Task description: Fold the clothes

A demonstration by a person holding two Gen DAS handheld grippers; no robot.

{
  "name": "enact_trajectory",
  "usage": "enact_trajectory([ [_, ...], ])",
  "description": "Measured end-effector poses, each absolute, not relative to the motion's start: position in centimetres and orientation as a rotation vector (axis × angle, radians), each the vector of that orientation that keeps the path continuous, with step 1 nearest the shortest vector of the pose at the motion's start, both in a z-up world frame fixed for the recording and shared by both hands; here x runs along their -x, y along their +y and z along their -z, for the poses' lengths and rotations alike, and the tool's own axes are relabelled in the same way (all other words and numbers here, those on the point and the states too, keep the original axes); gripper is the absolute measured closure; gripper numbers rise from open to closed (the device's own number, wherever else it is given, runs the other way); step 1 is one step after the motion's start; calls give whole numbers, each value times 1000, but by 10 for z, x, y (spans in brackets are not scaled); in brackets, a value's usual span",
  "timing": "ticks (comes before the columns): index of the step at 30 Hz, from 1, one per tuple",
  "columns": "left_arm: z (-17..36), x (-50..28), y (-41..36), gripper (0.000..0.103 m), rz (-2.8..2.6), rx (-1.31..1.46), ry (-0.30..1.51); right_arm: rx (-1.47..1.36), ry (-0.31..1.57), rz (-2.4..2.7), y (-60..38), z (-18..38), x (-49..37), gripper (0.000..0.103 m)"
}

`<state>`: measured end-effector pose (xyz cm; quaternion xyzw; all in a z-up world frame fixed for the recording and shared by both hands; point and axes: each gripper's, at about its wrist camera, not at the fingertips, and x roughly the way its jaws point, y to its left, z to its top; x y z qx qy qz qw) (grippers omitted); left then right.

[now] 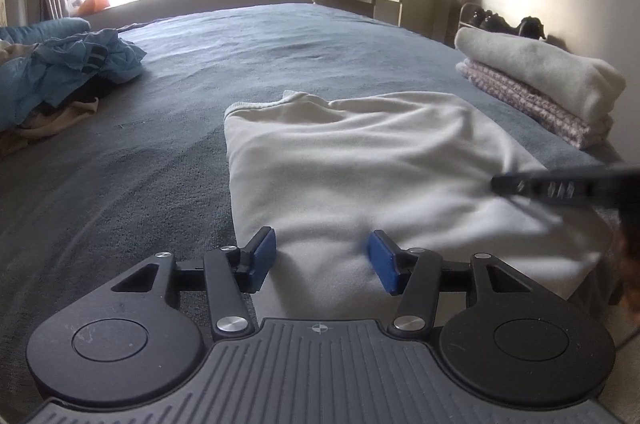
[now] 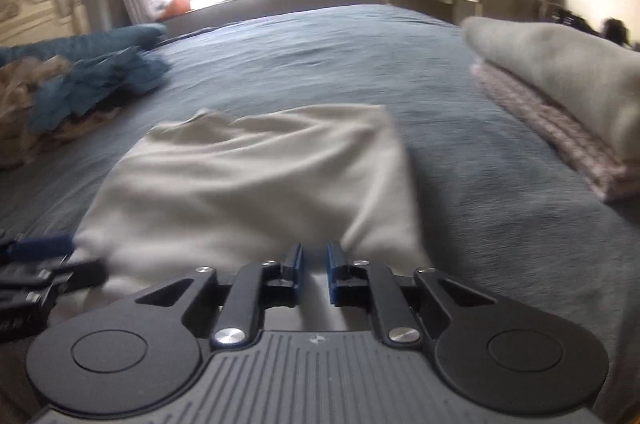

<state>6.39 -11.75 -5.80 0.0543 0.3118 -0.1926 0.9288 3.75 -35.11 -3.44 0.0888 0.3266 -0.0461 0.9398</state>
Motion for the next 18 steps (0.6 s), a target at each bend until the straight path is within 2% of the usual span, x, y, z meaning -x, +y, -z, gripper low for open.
enact_trajectory([
  [4, 59, -64, -116, 46, 397, -105, 639, -166, 605, 73, -349, 12, -42, 88],
  [8, 59, -65, -113, 43, 401, -95, 644, -162, 654, -26, -337, 21, -66, 89],
  [12, 60, -68, -107, 40, 406, -66, 653, -242, 703, 116, -374, 36, -83, 100],
  [13, 61, -68, -107, 40, 408, -60, 653, -270, 703, 144, -380, 29, -83, 100],
  [15, 61, -68, -105, 40, 411, -49, 654, -253, 688, 124, -372, 17, -85, 91],
  [18, 62, -69, -103, 38, 416, -44, 655, -214, 680, 11, -349, 4, -93, 91],
])
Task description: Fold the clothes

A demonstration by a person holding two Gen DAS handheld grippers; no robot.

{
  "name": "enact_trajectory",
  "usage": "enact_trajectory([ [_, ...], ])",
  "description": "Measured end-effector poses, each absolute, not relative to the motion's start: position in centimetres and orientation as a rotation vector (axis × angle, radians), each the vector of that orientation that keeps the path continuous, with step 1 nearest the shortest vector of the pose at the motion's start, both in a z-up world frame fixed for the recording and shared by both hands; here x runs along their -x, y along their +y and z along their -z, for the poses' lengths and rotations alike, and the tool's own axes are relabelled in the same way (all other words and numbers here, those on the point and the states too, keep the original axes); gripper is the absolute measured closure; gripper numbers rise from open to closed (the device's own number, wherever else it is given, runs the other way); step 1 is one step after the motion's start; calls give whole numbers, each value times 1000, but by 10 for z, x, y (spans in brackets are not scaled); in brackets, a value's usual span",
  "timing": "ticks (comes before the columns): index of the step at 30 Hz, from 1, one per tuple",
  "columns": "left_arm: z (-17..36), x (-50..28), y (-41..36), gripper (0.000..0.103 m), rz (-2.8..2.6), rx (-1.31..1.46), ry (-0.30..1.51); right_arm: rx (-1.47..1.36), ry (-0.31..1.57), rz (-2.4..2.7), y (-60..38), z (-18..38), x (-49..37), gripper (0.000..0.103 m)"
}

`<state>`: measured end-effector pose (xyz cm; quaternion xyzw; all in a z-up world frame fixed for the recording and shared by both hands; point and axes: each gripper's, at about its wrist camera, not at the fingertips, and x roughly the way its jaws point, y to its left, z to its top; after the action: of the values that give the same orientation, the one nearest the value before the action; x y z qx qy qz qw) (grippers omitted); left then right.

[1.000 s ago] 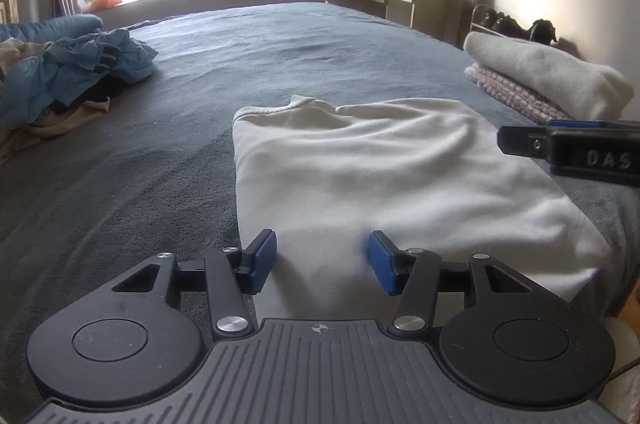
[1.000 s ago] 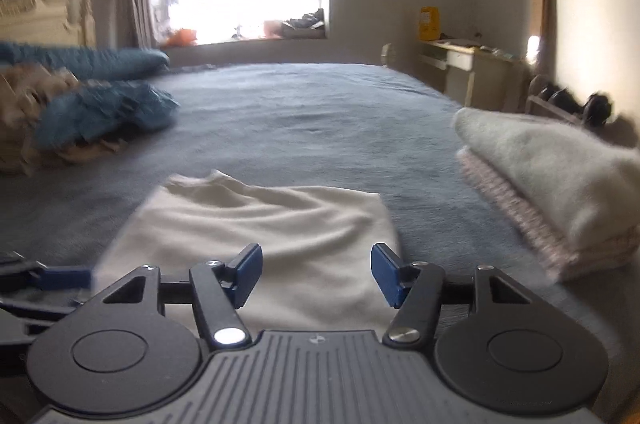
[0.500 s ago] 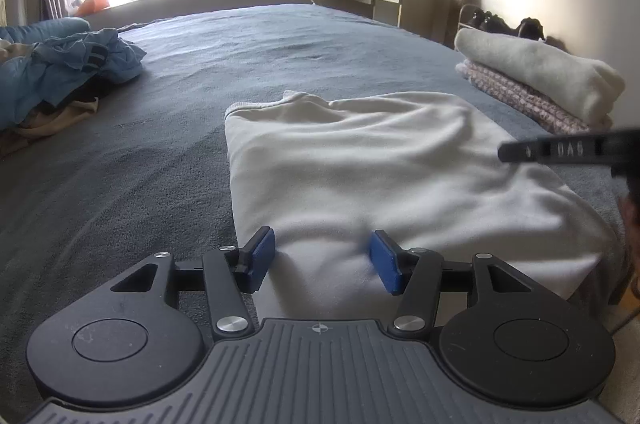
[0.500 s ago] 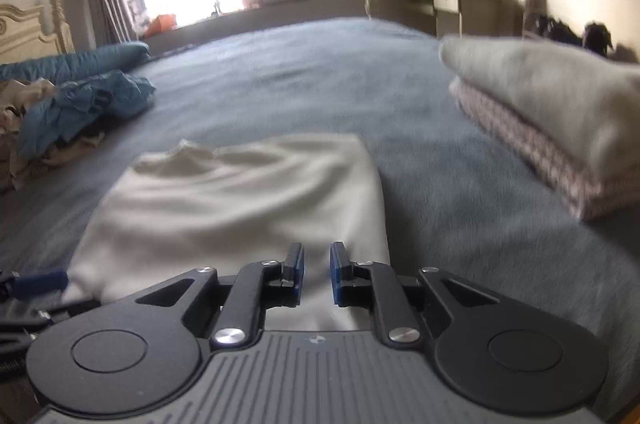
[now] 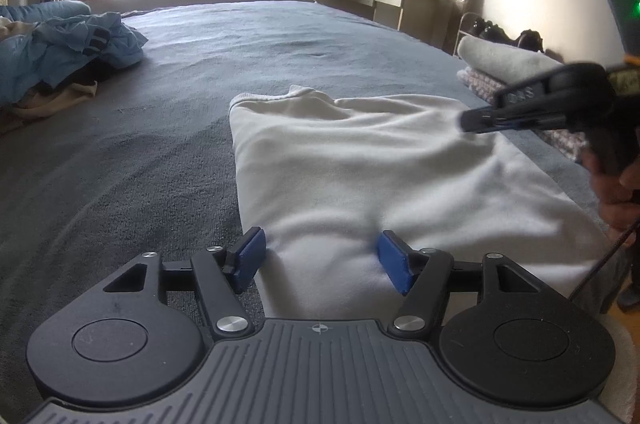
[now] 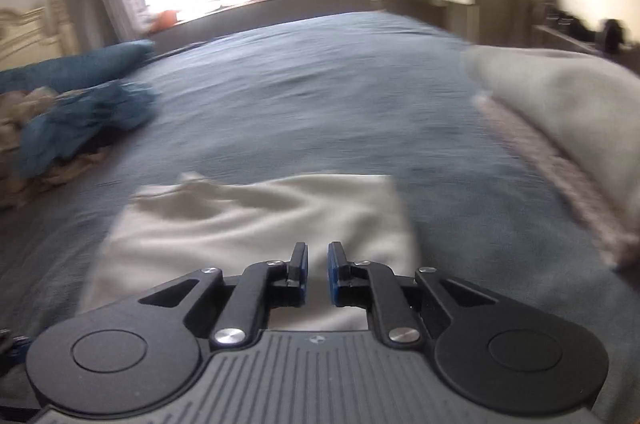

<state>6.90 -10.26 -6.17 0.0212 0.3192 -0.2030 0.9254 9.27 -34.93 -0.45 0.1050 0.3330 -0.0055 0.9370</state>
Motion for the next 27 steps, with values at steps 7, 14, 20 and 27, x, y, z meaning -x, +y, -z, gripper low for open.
enact_trajectory([
  [7, 63, -72, -97, 34, 427, -8, 676, -231, 773, 35, -346, 34, -162, 103],
  [14, 67, -73, -93, 31, 435, 16, 676, -326, 764, -66, -344, 4, -161, 92],
  [20, 67, -73, -91, 31, 443, 27, 685, -483, 785, 34, -383, 39, -205, 103],
  [27, 72, -76, -88, 29, 449, 56, 695, -412, 789, -189, -339, 13, -197, 93],
])
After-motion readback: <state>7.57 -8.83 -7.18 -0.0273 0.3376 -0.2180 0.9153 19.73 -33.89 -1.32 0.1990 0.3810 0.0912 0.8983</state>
